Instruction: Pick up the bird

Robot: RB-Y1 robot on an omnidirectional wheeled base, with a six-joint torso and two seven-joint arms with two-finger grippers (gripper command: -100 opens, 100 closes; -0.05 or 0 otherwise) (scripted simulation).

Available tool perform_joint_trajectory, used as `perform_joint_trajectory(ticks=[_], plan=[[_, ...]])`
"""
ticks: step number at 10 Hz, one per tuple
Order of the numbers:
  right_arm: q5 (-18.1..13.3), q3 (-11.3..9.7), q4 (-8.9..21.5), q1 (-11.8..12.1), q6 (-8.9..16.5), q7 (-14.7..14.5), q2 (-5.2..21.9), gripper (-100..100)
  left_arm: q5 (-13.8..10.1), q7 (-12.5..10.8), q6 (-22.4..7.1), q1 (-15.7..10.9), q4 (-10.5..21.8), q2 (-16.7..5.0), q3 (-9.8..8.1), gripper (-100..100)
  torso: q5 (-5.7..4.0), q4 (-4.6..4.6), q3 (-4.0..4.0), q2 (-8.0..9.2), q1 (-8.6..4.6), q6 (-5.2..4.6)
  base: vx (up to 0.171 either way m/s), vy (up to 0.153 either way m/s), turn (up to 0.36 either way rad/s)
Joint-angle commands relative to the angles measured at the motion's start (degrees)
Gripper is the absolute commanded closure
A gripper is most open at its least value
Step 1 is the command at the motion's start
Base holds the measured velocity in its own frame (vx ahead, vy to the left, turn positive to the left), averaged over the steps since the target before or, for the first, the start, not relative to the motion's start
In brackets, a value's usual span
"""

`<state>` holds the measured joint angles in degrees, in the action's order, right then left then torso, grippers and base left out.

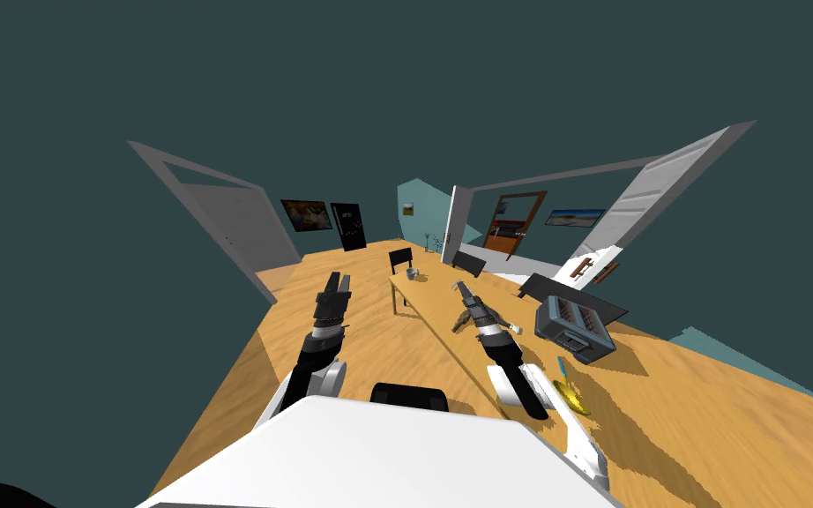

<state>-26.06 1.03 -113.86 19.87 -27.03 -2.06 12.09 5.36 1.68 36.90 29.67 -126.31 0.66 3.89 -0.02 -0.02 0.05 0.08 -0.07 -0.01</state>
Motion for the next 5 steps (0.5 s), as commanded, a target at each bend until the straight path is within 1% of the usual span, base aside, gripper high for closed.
perform_joint_trajectory(ticks=[1,3,4,5], plan=[[-2.86,-0.18,2.86,-1.23,-0.06,-1.51,1.22,-100,0.00,0.00,0.00,0.00,0.00,0.00,0.00,0,0.00,0.00,0.00,0.00,0.00,0.00,-0.034,-0.025,0.021],[-5.62,-0.18,3.20,-1.23,-0.06,-1.51,1.22,-100,0.00,0.00,0.00,0.00,0.00,0.00,0.00,0,-0.01,-0.01,0.01,0.02,-0.02,0.00,-0.021,-0.017,0.006],[-7.65,-0.34,5.85,-2.33,0.13,-2.74,2.42,-100,0.00,0.00,0.00,0.00,0.00,0.00,0.00,0,0.00,0.00,-0.01,-0.02,0.02,0.00,-0.020,-0.019,0.018],[-9.28,-0.34,5.85,-2.33,0.13,-2.74,2.42,-100,0.00,0.00,0.00,0.00,0.00,0.00,0.00,0,0.00,0.01,-0.01,-0.02,-0.01,0.01,-0.021,-0.020,0.017]])
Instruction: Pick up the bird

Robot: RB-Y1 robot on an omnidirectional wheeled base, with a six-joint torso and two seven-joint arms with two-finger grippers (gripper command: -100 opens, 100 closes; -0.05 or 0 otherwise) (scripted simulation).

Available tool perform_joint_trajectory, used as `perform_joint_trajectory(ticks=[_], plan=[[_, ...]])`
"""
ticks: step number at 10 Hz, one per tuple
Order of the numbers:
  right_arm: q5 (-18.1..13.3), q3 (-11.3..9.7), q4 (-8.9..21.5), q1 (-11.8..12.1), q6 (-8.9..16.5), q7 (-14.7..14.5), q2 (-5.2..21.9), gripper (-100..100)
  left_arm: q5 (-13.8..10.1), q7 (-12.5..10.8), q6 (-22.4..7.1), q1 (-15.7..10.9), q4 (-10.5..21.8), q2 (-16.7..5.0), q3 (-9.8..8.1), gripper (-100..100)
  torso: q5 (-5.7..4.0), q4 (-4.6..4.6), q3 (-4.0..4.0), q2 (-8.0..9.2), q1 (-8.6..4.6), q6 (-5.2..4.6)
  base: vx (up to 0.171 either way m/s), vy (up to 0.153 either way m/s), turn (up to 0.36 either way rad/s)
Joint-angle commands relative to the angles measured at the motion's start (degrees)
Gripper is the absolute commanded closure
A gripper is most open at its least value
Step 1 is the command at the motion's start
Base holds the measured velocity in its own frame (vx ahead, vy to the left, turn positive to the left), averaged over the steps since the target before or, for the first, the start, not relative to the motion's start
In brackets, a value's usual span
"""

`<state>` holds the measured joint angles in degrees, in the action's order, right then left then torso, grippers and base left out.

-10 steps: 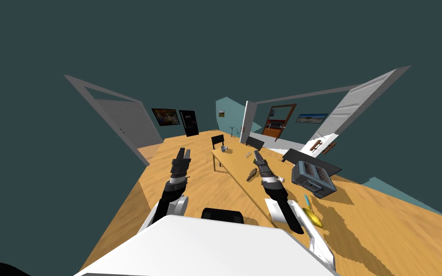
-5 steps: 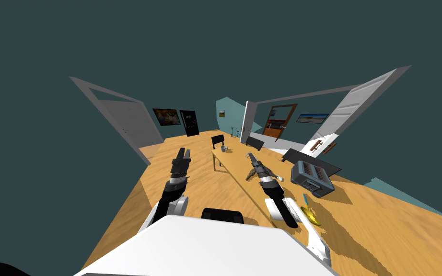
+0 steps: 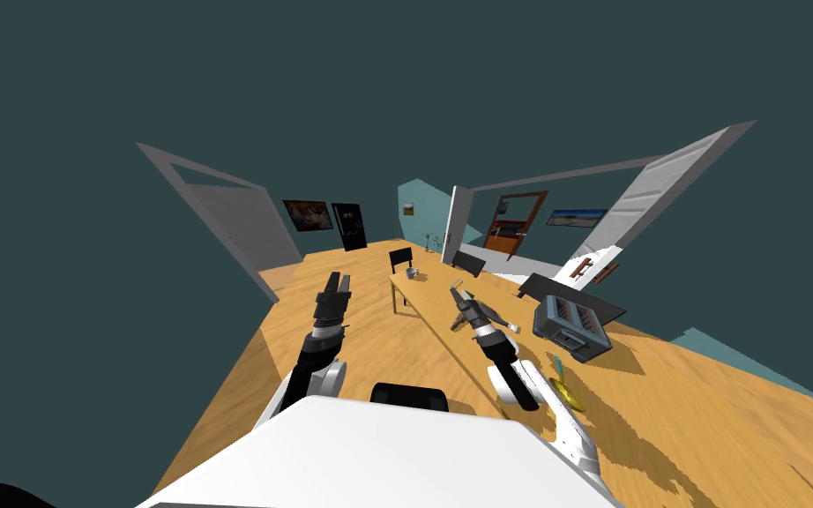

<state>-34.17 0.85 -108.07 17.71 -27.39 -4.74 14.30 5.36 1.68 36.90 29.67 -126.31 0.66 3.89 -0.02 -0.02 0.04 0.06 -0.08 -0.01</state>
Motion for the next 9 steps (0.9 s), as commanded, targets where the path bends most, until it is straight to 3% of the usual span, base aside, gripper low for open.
perform_joint_trajectory(ticks=[1,2,4,5,7,8,9], plan=[[-1.91,-0.16,0.05,-0.17,0.49,-0.07,0.20,-100,0.00,0.00,0.00,0.00,0.00,0.00,0.00,0,0.00,0.00,0.00,0.00,0.00,0.00,-0.008,-0.011,0.000],[-4.08,-0.33,2.76,-1.31,0.65,-1.35,1.40,-100,0.00,0.00,0.00,0.00,0.00,0.00,0.00,0,0.01,0.01,-0.01,-0.03,0.04,0.00,-0.015,-0.018,0.016],[-6.40,-0.33,2.76,-1.31,0.65,-1.35,1.40,-100,0.00,0.00,0.00,0.00,0.00,0.00,0.00,0,0.00,0.00,-0.01,-0.02,0.02,0.00,-0.014,-0.011,0.008],[-8.61,-0.50,5.40,-2.48,0.80,-2.68,2.60,-100,0.00,0.00,0.00,0.00,0.00,0.00,0.00,0,0.01,0.01,-0.02,-0.03,0.05,0.00,-0.019,-0.015,0.019],[-10.96,-0.50,5.54,-2.48,0.80,-2.68,2.60,-100,0.00,0.00,0.00,0.00,0.00,0.00,0.00,0,0.00,0.00,-0.01,-0.01,0.02,0.00,-0.014,-0.012,0.006],[-13.27,-0.67,8.11,-3.68,0.91,-4.05,3.79,-100,0.00,0.00,0.00,0.00,0.00,0.00,0.00,0,0.01,0.01,-0.02,-0.03,0.05,0.00,-0.014,-0.011,0.015],[-14.90,-0.67,8.37,-3.68,0.91,-4.05,3.79,-100,0.00,0.00,0.00,0.00,0.00,0.00,0.00,0,0.01,0.01,-0.02,-0.03,0.03,0.00,-0.014,-0.014,0.013]])
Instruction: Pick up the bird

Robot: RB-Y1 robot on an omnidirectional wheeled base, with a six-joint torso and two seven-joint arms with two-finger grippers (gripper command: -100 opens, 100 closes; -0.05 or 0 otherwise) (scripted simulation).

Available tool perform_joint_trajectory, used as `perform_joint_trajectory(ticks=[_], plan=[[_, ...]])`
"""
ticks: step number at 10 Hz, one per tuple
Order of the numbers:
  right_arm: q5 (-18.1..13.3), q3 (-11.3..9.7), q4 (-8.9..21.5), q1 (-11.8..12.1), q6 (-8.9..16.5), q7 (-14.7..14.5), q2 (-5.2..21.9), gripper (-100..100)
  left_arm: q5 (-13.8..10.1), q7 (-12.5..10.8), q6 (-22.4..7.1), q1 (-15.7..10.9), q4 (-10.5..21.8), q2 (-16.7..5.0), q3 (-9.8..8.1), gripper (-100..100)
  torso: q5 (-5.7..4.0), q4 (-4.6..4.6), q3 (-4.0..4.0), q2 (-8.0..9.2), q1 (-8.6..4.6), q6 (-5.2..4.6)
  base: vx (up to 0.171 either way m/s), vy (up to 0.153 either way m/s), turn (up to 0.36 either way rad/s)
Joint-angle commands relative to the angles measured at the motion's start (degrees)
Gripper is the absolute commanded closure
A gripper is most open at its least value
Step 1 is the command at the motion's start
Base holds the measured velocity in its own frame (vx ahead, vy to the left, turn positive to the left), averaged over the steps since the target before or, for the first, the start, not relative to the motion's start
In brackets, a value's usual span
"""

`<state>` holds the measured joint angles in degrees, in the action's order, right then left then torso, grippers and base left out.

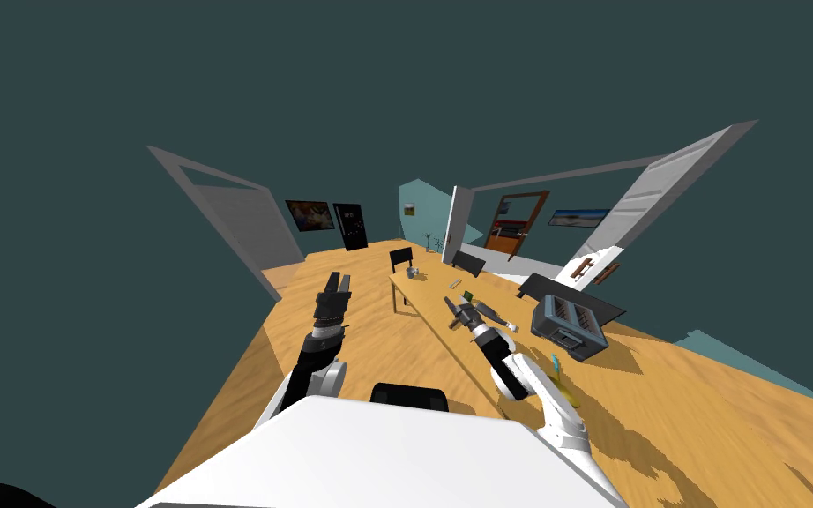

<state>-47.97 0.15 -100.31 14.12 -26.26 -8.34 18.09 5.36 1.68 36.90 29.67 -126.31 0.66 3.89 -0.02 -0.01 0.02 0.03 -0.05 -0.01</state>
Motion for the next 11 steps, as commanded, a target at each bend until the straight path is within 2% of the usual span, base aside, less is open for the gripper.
perform_joint_trajectory(ticks=[1,2,4,5,7,8,10,11], plan=[[-1.75,0.03,0.62,-0.08,-0.22,-0.45,0.01,-100,0.00,0.00,0.00,0.00,0.00,0.00,0.00,0,0.00,0.00,0.00,0.00,0.00,0.00,-0.006,-0.009,0.001],[-4.03,-0.15,3.36,-1.31,-0.13,-1.85,1.19,-100,0.00,0.00,0.00,0.00,0.00,0.00,0.00,0,0.01,0.00,-0.01,-0.01,0.02,0.00,-0.012,-0.011,0.022],[-6.36,-0.15,3.49,-1.31,-0.13,-1.85,1.19,-100,0.00,0.00,0.00,0.00,0.00,0.00,0.00,0,0.00,0.00,0.00,0.00,0.00,0.00,-0.010,-0.011,0.003],[-8.43,-0.34,6.37,-2.56,-0.07,-3.28,2.37,-100,0.00,0.00,0.00,0.00,0.00,0.00,0.00,0,0.01,0.00,-0.01,-0.02,0.02,0.00,-0.009,-0.009,0.016],[-10.98,-0.34,6.38,-2.56,-0.07,-3.28,2.37,-100,0.00,0.00,0.00,0.00,0.00,0.00,0.00,0,0.01,0.00,-0.01,-0.02,0.01,0.00,-0.007,-0.008,0.005],[-13.04,-0.53,9.13,-3.84,-0.04,-4.74,3.54,-100,0.00,0.00,0.00,0.00,0.00,0.00,0.00,0,0.01,0.00,-0.01,-0.02,0.03,0.00,-0.009,-0.008,0.014],[-15.57,-0.53,9.30,-3.84,-0.04,-4.74,3.54,-100,0.00,0.00,0.00,0.00,0.00,0.00,0.00,0,0.01,0.00,-0.01,-0.02,0.02,0.00,-0.004,-0.004,0.005],[-17.81,-0.72,11.60,-5.13,-0.03,-6.21,4.68,-100,0.00,0.00,0.00,0.00,0.00,0.00,0.00,0,0.01,0.00,-0.02,-0.03,0.04,0.00,-0.005,-0.006,0.015]])
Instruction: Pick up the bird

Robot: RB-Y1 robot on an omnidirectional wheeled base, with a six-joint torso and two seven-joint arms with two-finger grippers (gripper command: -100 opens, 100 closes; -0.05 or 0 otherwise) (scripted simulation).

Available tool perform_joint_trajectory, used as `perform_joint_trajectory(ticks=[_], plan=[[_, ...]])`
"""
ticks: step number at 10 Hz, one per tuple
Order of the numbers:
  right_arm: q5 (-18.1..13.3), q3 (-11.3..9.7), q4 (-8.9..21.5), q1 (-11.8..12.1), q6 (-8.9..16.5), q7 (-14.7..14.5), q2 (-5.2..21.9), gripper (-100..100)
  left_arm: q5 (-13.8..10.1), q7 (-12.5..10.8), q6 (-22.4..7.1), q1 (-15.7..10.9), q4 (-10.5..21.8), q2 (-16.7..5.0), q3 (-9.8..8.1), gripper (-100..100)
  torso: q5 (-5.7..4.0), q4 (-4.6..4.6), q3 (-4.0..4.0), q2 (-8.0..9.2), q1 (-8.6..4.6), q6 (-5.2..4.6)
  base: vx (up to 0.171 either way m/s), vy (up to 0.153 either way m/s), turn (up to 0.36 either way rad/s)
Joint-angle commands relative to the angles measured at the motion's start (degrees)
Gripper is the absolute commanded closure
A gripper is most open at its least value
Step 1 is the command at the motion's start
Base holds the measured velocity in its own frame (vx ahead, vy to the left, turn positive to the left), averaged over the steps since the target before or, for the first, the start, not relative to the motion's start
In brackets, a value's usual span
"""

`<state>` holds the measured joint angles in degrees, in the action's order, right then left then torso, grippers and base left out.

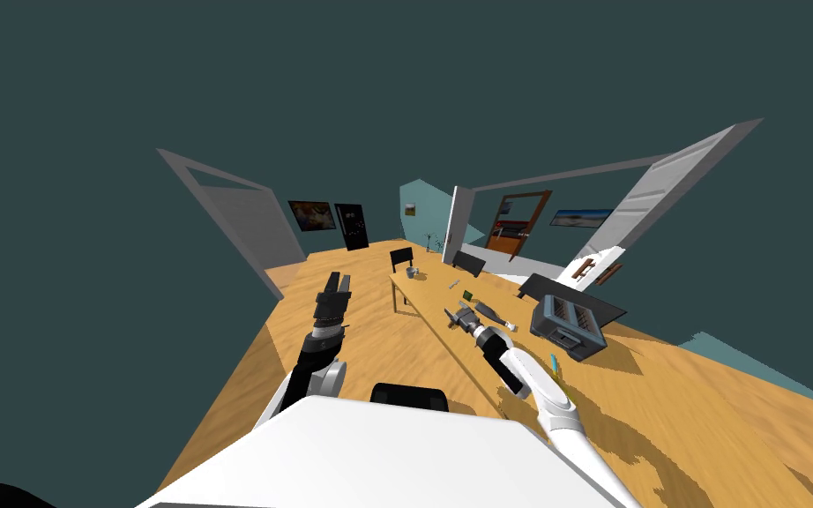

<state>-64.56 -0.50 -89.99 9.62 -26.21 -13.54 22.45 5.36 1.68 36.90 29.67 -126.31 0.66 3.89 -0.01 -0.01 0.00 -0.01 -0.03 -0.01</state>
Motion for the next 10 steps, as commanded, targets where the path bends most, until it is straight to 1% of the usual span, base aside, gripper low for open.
perform_joint_trajectory(ticks=[1,2,3,4,5,6,7,8,9,10], plan=[[-2.86,-0.07,1.89,-0.63,-0.08,-1.01,0.32,-100,0.00,0.00,0.00,0.00,0.00,0.00,0.00,0,0.00,0.00,0.00,0.00,0.00,0.00,-0.003,-0.007,0.011],[-3.52,-0.07,1.89,-0.63,-0.08,-1.01,0.32,-100,0.00,0.00,0.00,0.00,0.00,0.00,0.00,0,-0.01,0.00,0.00,0.00,0.00,-0.01,0.000,0.000,0.000],[-5.73,-0.26,4.52,-1.93,-0.11,-2.50,1.43,-100,0.00,0.00,0.00,0.00,0.00,0.00,0.00,0,0.00,0.00,0.00,0.00,0.02,-0.01,0.000,-0.004,0.014],[-7.37,-0.26,4.81,-1.93,-0.11,-2.50,1.43,-100,0.00,0.00,0.00,0.00,0.00,0.00,0.00,0,0.00,0.00,-0.01,-0.01,0.01,0.00,0.000,0.000,0.000],[-8.00,-0.26,4.81,-1.93,-0.11,-2.50,1.43,-100,0.00,0.00,0.00,0.00,0.00,0.00,0.00,0,0.00,0.00,-0.01,-0.01,0.01,-0.01,0.000,0.000,0.000],[-10.28,-0.46,7.39,-3.26,-0.16,-3.99,2.52,-100,0.00,0.00,0.00,0.00,0.00,0.00,0.00,0,0.00,0.00,0.00,0.00,0.03,-0.01,0.003,-0.001,0.014],[-11.90,-0.46,7.70,-3.26,-0.16,-3.99,2.52,-100,0.00,0.00,0.00,0.00,0.00,0.00,0.00,0,0.00,0.01,-0.01,-0.02,0.03,0.00,0.005,-0.001,0.011],[-12.41,-0.46,7.70,-3.26,-0.16,-3.99,2.52,-100,0.00,0.00,0.00,0.00,0.00,0.00,0.00,0,0.00,0.01,-0.01,-0.02,0.03,-0.01,0.000,0.000,0.000],[-14.54,-0.66,10.52,-4.59,-0.25,-5.48,3.57,-100,0.00,0.00,0.00,0.00,0.00,0.00,0.00,0,0.00,0.00,-0.01,-0.01,0.04,-0.01,0.007,0.002,0.015],[-15.92,-0.66,10.55,-4.59,-0.25,-5.48,3.57,-100,0.00,0.00,0.00,0.00,0.00,0.00,0.00,0,0.00,0.01,-0.02,-0.04,0.03,0.00,0.008,0.001,0.009]])
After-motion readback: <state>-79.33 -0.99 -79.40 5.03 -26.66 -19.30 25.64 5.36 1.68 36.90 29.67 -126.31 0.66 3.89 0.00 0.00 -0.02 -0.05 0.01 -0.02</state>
